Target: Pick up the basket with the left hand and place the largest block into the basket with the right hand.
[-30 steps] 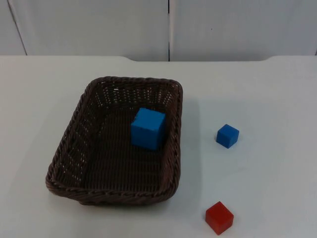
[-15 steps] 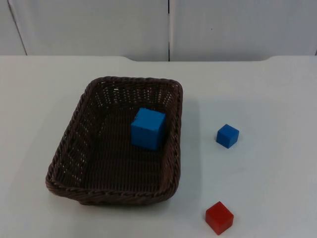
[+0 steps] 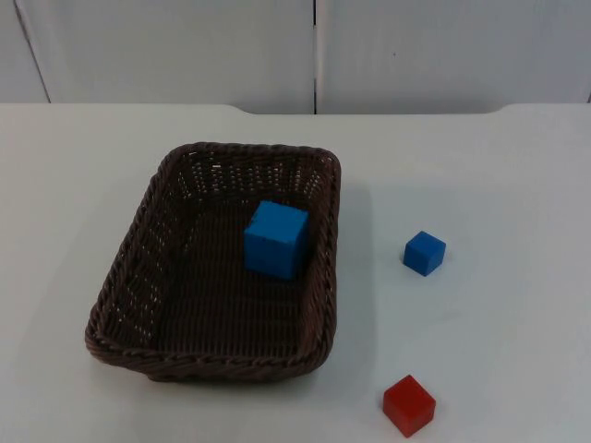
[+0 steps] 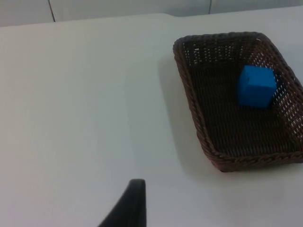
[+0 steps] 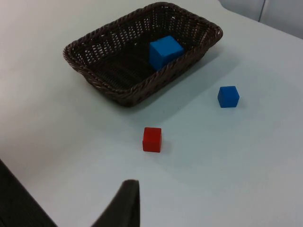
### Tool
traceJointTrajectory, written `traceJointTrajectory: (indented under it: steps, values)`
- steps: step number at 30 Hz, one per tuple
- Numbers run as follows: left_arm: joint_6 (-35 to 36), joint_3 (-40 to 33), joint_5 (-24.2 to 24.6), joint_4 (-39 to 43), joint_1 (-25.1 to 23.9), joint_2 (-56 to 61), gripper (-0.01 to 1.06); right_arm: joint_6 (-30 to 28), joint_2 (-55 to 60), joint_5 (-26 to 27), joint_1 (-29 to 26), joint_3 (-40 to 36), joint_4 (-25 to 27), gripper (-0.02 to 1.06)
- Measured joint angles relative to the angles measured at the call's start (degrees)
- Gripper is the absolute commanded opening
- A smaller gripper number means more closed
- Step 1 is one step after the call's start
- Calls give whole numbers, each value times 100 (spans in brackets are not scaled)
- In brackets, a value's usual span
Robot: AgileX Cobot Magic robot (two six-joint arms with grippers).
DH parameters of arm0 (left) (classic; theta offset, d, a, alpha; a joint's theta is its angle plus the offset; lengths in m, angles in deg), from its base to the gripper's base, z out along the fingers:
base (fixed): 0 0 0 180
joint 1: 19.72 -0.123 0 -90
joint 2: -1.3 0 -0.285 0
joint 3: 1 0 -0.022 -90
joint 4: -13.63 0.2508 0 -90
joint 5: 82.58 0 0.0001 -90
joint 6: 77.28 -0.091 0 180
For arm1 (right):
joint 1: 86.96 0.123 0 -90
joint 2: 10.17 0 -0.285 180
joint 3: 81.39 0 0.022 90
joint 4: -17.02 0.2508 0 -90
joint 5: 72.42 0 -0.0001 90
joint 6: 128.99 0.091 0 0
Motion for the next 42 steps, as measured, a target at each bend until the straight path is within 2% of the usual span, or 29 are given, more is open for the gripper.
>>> traceJointTrajectory:
  steps: [42]
  values:
    - [0, 0, 0, 67, 0, 0, 105, 45, 0, 0, 0, 0, 11, 105]
